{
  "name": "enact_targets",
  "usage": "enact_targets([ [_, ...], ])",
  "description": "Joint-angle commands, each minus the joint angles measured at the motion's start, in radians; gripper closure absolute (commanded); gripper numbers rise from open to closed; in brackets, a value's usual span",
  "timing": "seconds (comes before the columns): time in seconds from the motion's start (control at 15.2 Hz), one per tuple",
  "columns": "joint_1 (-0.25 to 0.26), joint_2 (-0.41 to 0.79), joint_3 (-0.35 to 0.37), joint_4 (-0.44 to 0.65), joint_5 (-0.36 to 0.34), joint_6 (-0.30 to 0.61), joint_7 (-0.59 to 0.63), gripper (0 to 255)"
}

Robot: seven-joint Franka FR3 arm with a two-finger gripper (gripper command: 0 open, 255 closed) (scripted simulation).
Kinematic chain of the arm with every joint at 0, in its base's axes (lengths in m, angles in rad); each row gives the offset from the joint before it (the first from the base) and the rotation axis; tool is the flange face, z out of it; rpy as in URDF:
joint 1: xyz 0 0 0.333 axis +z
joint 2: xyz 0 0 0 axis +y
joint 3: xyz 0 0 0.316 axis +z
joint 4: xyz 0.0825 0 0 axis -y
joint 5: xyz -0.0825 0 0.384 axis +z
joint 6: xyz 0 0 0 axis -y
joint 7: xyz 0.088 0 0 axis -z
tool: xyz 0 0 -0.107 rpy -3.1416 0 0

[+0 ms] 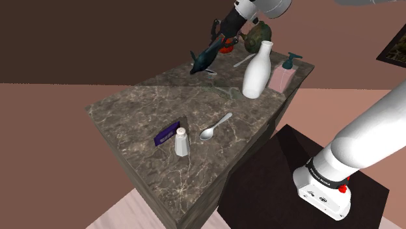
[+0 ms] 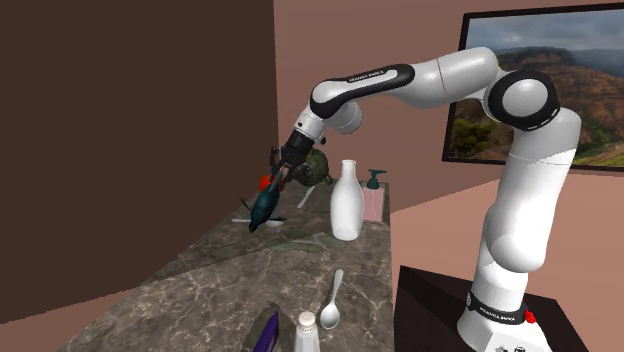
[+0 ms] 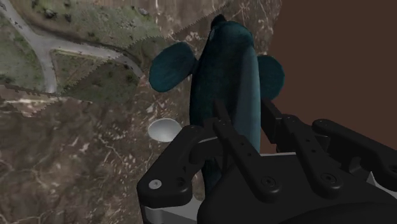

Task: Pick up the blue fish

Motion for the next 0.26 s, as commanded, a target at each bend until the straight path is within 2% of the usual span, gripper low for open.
enact_targets([
  [0.0, -0.002, -0.005, -0.001, 0.023, -0.009, -0.023, 0.015, 255],
  [0.2, -0.003, -0.007, -0.002, 0.035, -0.015, -0.036, 0.023, 255],
])
